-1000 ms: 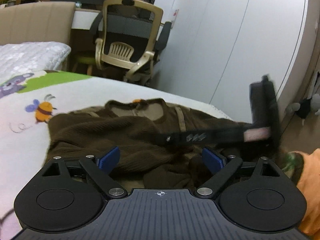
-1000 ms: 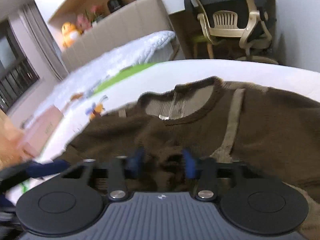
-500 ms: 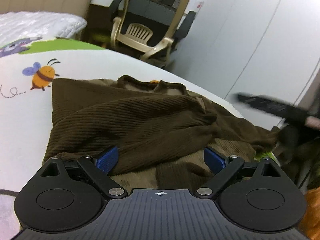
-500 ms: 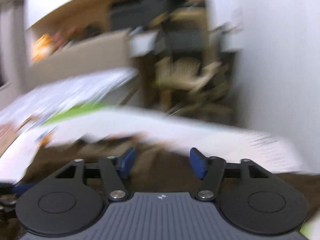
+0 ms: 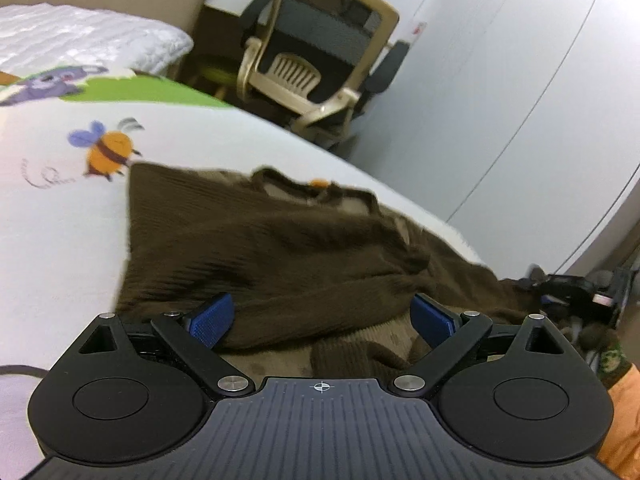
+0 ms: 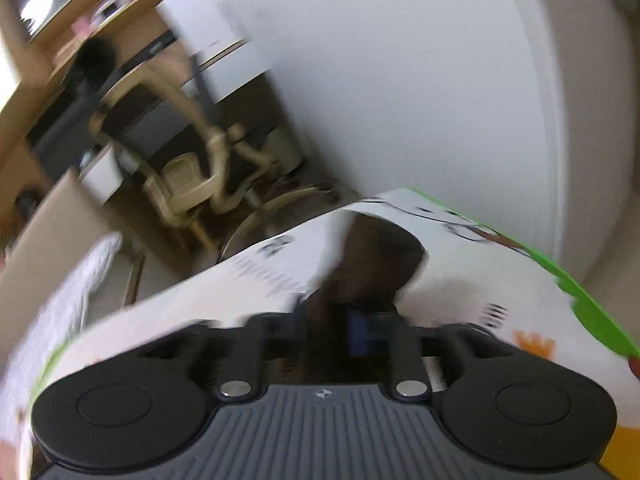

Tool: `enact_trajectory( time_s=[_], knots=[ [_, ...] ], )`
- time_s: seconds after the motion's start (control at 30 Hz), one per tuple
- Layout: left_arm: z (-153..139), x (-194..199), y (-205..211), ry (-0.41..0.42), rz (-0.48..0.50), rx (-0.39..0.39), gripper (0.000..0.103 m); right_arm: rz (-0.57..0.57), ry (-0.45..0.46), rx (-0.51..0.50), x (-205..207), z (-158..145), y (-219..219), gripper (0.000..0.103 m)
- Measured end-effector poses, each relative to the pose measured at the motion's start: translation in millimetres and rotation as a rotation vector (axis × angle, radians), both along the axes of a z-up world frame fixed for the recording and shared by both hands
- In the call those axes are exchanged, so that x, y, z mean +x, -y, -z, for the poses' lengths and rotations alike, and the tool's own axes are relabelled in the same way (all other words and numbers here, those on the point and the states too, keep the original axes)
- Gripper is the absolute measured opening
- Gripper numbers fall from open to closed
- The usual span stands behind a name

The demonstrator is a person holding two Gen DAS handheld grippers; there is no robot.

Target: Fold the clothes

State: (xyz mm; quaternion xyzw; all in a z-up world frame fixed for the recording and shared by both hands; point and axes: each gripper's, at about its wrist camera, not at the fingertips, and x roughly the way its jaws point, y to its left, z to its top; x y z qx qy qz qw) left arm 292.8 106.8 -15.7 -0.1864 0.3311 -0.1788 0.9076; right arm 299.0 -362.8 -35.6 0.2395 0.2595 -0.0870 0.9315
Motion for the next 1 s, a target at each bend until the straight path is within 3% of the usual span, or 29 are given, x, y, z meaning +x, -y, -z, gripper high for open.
enact_trajectory(
  time_s=[0.1,0.2,0.27,0.37,0.47,0.5,0.57,0.63,0.83,0.93,1.0],
  knots=[
    [-8.7,-8.7,-19.4,0.027,-0.015,-0.009,0.098,-0.169,0.111,-0.156,-2.5,-50.5,-53.3,0.014],
    [-13.7,-10.5,-44.3,0.041,-0.094,-0.019,0.098,-0.377,0.206,-0.218,-4.7,-97.3,-130.5,0.012],
    [-17.4,-12.3,-61.1,0.037,-0.135,-0.072,0.098,-0.505,0.249,-0.246,-2.7,-120.5,-179.8,0.012],
    [-21.2,-15.4,-81.6,0.021,-0.172,-0.143,0.098,-0.639,0.226,-0.259,6.1,-110.8,-231.6,0.012],
    [-24.2,-21.2,-87.4,0.022,-0.167,-0.123,0.098,-0.769,0.199,-0.272,14.8,-98.0,-282.0,0.015],
    [-24.6,-22.9,-88.3,0.022,-0.165,-0.113,0.098,-0.812,0.189,-0.276,17.7,-93.8,-298.8,0.019],
    [-24.1,-24.5,-92.4,0.016,-0.163,-0.106,0.098,-0.886,0.191,-0.276,18.1,-90.7,-322.1,0.054],
    [-23.3,-23.0,-94.1,0.010,-0.162,-0.100,0.098,-0.922,0.256,-0.250,3.4,-102.0,-308.7,0.069],
    [-22.4,-2.1,-70.6,-0.015,-0.098,-0.144,0.098,-0.770,0.309,-0.210,-0.9,-129.2,-229.8,0.073],
    [-14.9,15.5,-40.8,-0.060,-0.072,-0.119,0.098,-0.639,0.273,-0.197,9.8,-119.6,-177.3,0.074],
    [-7.4,29.0,-17.1,-0.082,-0.064,-0.054,0.094,-0.576,0.226,-0.144,12.0,-107.4,-150.6,0.074]
  ],
)
